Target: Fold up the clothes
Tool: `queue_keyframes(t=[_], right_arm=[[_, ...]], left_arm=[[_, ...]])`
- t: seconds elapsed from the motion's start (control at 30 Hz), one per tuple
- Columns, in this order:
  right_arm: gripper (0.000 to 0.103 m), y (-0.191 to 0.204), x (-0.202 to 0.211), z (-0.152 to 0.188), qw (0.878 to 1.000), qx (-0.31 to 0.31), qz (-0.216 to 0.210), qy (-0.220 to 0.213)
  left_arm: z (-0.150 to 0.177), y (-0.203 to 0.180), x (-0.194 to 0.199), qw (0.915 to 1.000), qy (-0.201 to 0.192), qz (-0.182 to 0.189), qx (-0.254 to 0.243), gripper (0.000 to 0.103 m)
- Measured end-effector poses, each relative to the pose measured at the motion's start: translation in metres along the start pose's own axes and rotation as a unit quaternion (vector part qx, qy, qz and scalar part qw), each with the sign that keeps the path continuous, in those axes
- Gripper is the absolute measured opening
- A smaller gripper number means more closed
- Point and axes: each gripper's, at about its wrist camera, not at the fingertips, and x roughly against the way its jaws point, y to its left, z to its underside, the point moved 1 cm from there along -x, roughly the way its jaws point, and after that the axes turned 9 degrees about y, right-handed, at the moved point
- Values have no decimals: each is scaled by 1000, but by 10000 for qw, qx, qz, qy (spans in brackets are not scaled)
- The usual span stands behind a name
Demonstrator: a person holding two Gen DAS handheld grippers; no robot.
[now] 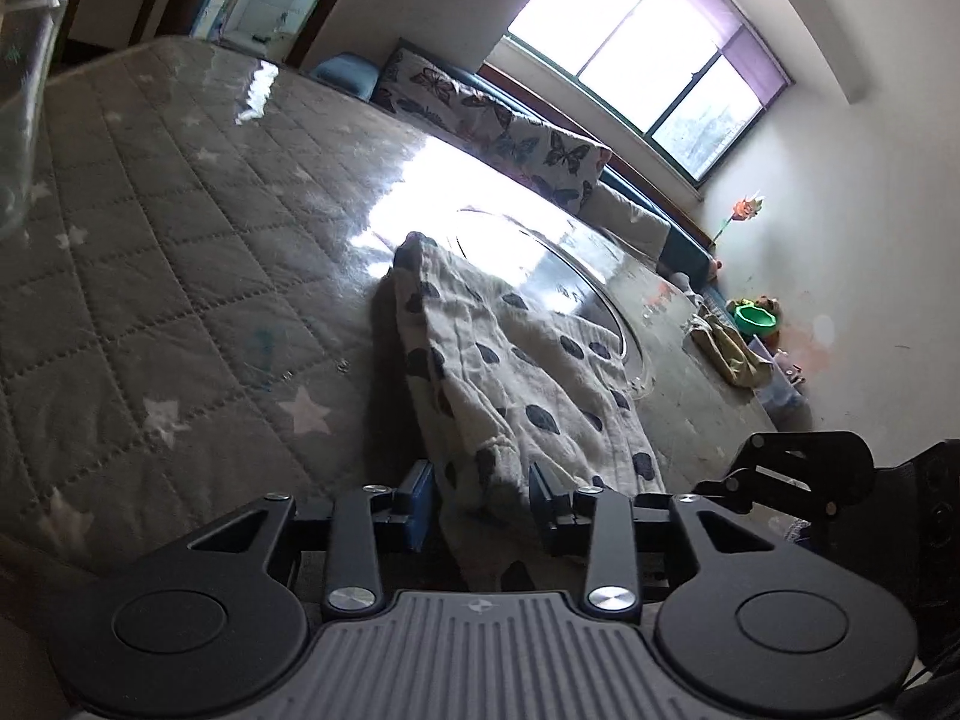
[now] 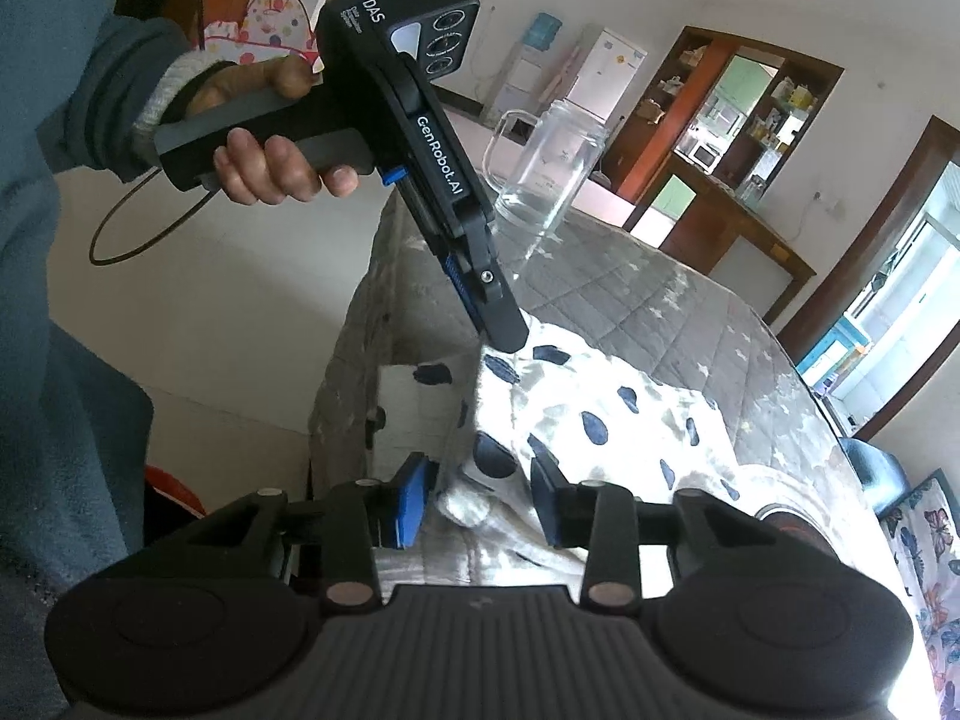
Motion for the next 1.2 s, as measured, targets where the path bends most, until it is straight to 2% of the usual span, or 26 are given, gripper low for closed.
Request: queue_keyframes(t=[0.07,0.1,0.2,0.37,0.47,0.57,0.67,0.73,0.8,0.87,0.93,0.97,1.1,1.2], right_arm=[[28,-2,0,0,10000,-37,-25,13],[22,-3,0,0,10000,-55,-46,15],[19,-6,5,-2,9998,-166,-146,-8],[18,-19,24,-8,9981,-532,-271,-168],[17,-22,41,-9,9970,-645,-328,-262],[17,-15,47,-3,9972,-571,-441,-213],[18,-10,35,7,9960,-642,-621,-49],[21,-11,26,10,9938,-762,-807,40],[26,-13,24,12,9922,-855,-900,55],[26,-19,30,12,9906,-959,-977,21],[26,-29,39,12,9870,-1190,-1077,-57],[26,-34,43,13,9848,-1324,-1117,-111],[26,-51,52,10,9764,-1840,-1081,-337],[26,-58,39,10,9718,-2132,-958,-306]], left_arm=[[0,0,-2,10000,59,37,14,31],[0,-1,-3,10000,79,45,17,22],[-1,-3,3,9999,25,124,37,16],[-7,-21,28,9992,-278,267,-140,15],[-3,-31,44,9983,-329,448,-176,15],[9,-38,49,9979,-280,502,-293,15],[18,-31,33,9992,-50,313,-254,15],[22,-26,22,9995,74,146,-264,16],[25,-22,18,9995,151,-51,-284,24],[26,-23,22,9990,195,-69,-392,27],[26,-27,28,9980,185,-157,-581,41],[25,-29,32,9974,133,-203,-680,46],[17,-46,53,9935,-268,-237,-1082,46],[6,-60,60,9885,-700,-16,-1341,44]])
